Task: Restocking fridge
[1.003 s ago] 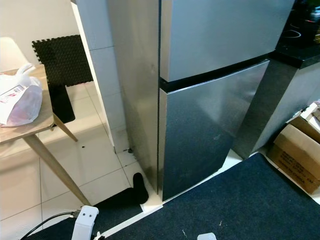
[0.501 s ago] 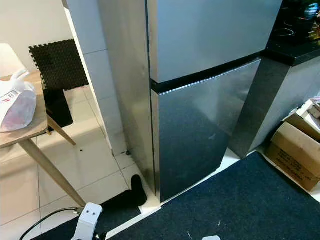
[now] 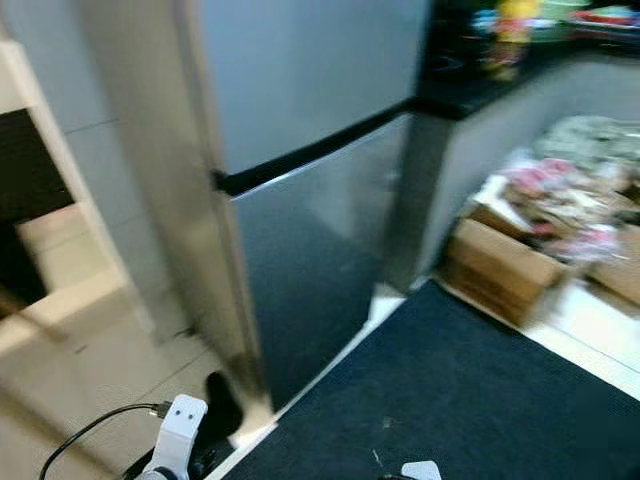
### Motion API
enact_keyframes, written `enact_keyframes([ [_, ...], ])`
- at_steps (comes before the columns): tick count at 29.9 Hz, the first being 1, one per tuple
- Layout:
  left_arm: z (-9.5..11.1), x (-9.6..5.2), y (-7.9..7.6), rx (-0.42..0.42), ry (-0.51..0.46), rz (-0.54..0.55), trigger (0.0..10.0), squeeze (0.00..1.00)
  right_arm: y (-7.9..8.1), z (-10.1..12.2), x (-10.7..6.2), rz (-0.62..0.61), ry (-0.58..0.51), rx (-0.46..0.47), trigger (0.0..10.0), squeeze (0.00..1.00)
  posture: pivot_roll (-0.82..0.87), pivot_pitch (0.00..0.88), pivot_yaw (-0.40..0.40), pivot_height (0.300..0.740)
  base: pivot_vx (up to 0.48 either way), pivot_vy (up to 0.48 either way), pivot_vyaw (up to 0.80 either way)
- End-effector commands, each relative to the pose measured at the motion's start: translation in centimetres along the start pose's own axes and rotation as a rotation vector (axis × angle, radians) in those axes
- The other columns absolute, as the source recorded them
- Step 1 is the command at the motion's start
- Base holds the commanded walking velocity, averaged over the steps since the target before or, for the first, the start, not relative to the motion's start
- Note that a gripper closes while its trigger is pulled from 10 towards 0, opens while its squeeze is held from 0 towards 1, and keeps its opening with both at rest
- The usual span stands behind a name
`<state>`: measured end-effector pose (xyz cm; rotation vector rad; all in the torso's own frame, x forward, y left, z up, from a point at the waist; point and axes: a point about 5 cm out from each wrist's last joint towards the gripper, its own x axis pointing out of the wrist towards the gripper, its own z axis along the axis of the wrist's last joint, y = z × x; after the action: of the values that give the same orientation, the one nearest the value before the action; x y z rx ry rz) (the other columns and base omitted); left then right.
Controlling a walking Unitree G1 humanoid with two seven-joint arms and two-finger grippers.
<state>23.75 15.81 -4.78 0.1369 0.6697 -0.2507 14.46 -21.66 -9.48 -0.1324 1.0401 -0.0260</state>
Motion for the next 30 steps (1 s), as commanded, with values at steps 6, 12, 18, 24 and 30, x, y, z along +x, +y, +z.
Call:
enact_keyframes([
  [6,-0.6,-0.3,0.4,0.002,0.009,0.022,10.0,0.0,0.0,0.2,0.0,0.017,-0.012,-0.002,10.0,0.0,-0.08,0.045,0.049,0.74,0.0,0.0,-0.8],
  [12,-0.8,-0.4,0.5,-0.022,-0.001,0.028,10.0,0.0,-0.2,0.5,0.0,0.032,-0.019,-0.029,10.0,0.0,-0.08,0.042,0.04,0.74,0.0,0.0,-0.51],
  [18,-0.5,-0.5,0.6,-0.026,-0.03,0.033,10.0,0.0,0.0,0.8,0.1,0.038,-0.022,-0.039,10.0,0.0,-0.07,0.046,0.038,0.74,0.0,0.0,0.0],
  [24,0.0,-0.3,0.5,-0.022,-0.048,0.017,10.0,0.0,0.5,0.9,0.2,0.042,-0.031,-0.034,10.0,0.0,-0.07,0.048,0.047,0.74,0.177,0.0,0.0],
  [30,0.3,-0.2,0.5,-0.018,-0.05,0.014,10.0,0.0,1.0,0.9,0.2,0.044,-0.03,-0.033,10.0,0.0,-0.07,0.046,0.06,0.74,0.436,0.0,0.0],
])
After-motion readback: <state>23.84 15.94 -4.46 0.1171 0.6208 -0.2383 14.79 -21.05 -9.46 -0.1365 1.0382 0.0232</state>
